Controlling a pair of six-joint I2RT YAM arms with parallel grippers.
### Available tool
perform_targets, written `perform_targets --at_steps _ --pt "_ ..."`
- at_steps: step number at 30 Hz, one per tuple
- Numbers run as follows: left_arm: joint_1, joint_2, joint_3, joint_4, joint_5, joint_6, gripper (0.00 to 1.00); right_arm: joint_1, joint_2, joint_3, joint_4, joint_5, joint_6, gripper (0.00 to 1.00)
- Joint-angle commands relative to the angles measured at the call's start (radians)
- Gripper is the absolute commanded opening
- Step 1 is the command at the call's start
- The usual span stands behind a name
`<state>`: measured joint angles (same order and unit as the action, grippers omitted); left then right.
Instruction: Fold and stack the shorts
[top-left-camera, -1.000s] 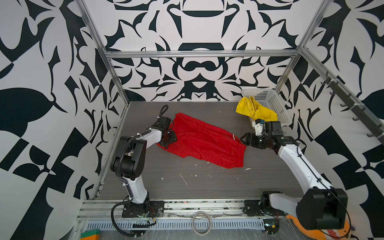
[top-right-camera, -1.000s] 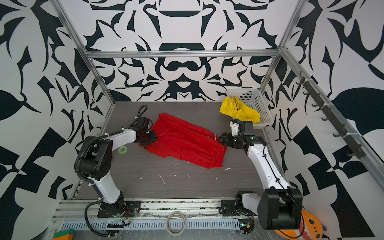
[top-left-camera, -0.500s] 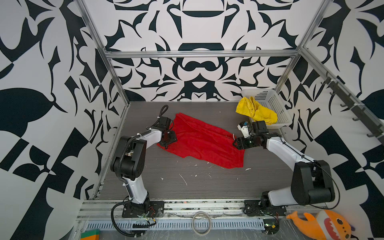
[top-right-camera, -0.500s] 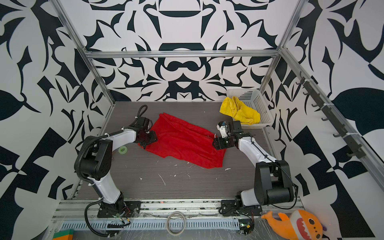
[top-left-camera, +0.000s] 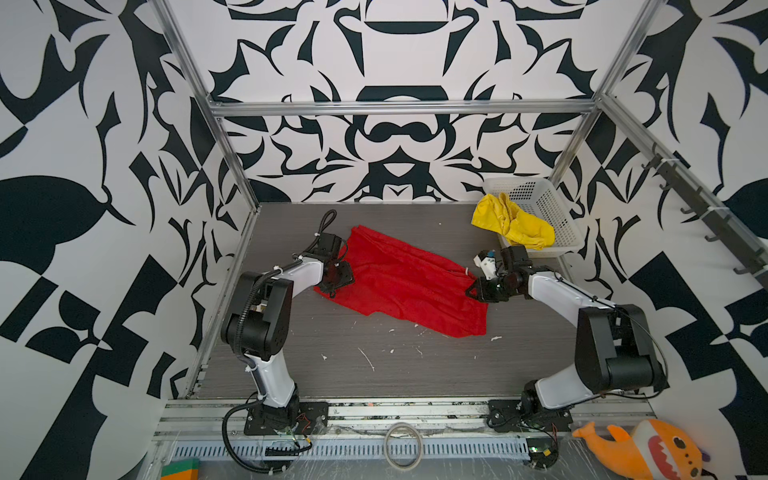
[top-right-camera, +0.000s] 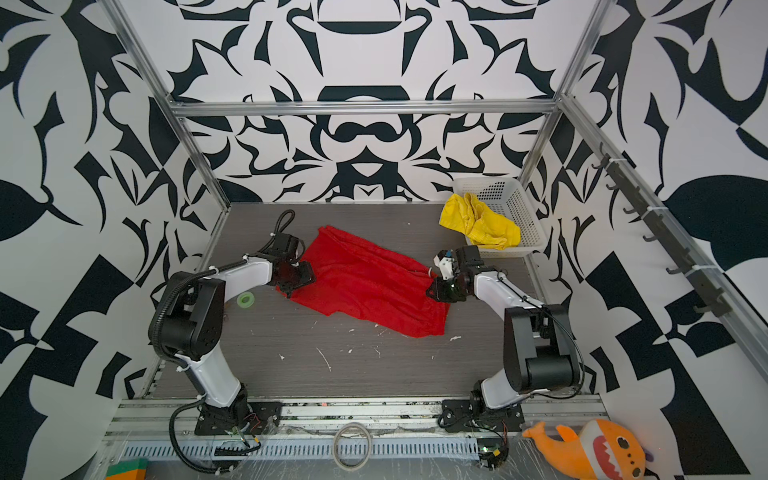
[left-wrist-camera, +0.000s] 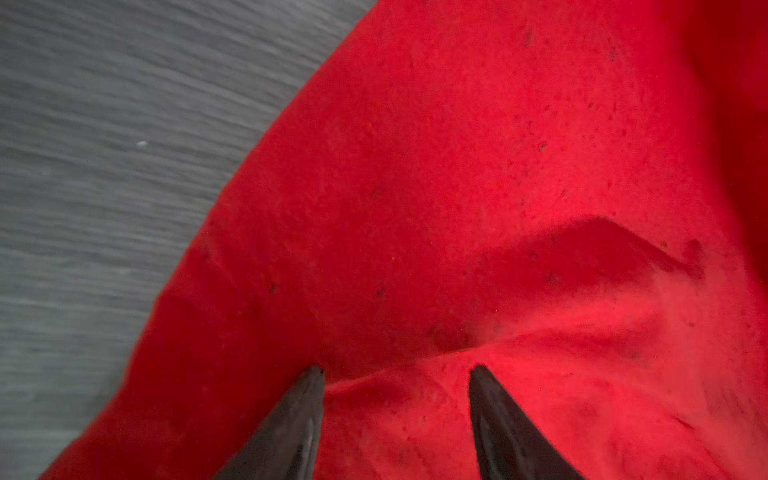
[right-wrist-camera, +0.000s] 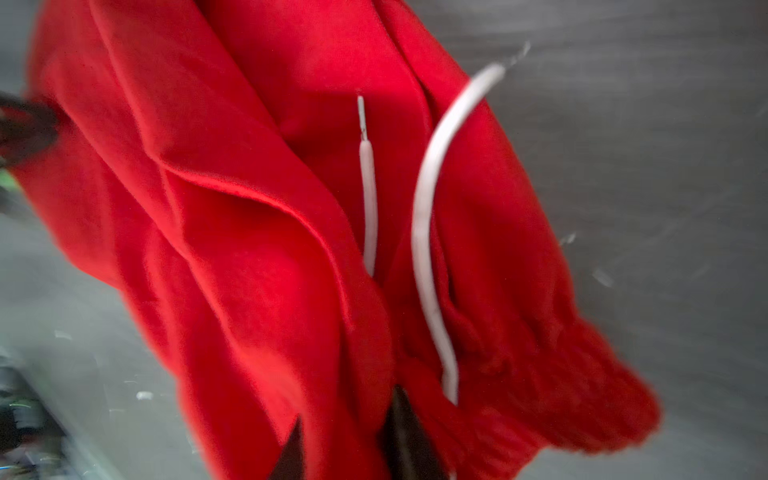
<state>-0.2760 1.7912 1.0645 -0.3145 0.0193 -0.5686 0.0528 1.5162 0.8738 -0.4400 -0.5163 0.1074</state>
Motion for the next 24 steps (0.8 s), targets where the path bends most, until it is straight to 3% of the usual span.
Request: perform_targets --at_steps 1,5,10,15,19,22,24 --pt "0.0 0.018 0.017 -0.037 -0.009 0.01 0.6 -0.033 -0.036 0.077 -0.103 -0.145 0.144 0.12" --pt "0.0 0.02 0.012 -0.039 -0.015 0.015 0.6 -0.067 -0.068 0.081 -0.132 -0.222 0.252 0.02" --pt "0.0 0.014 0.008 -0.045 -0.02 0.021 0.6 -0.132 -0.056 0.039 -0.173 -0.335 0.333 0.0" --pt "0.0 0.014 0.005 -0.045 -0.019 0.021 0.6 -0.155 0.039 -0.04 -0.129 -0.281 0.336 0.0" --pt "0.0 0.013 0.004 -0.046 -0.019 0.02 0.6 -0.174 0.176 -0.035 -0.106 -0.164 0.328 0.01" --pt "0.001 0.003 0.005 -0.047 -0.019 0.022 0.6 -0.175 0.224 -0.005 -0.089 -0.119 0.328 0.19" --pt "0.0 -0.019 0.013 -0.051 -0.013 0.02 0.6 -0.174 0.19 0.022 -0.105 -0.116 0.33 0.39"
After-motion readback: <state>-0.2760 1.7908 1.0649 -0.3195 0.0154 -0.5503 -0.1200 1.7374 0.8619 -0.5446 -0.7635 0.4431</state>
